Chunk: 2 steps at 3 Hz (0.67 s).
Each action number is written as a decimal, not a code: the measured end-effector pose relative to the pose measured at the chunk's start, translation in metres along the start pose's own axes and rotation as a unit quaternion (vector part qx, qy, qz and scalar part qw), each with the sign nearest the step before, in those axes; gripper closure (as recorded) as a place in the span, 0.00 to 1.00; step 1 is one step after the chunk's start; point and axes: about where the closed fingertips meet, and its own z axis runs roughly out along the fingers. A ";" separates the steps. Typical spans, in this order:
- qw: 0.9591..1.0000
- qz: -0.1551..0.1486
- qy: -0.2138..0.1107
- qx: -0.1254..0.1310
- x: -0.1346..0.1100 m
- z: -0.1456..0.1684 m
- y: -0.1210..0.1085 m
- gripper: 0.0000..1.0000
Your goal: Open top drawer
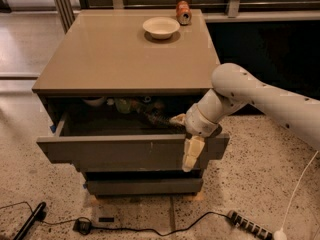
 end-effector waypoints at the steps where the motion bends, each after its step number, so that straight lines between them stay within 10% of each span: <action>1: 1.000 -0.003 0.000 -0.012 0.001 0.008 0.007 0.00; 2: 1.000 -0.007 0.003 -0.018 -0.002 0.007 0.009 0.00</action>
Offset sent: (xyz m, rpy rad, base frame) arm -0.0474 -0.0041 -0.0629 -0.0002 0.1040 0.0677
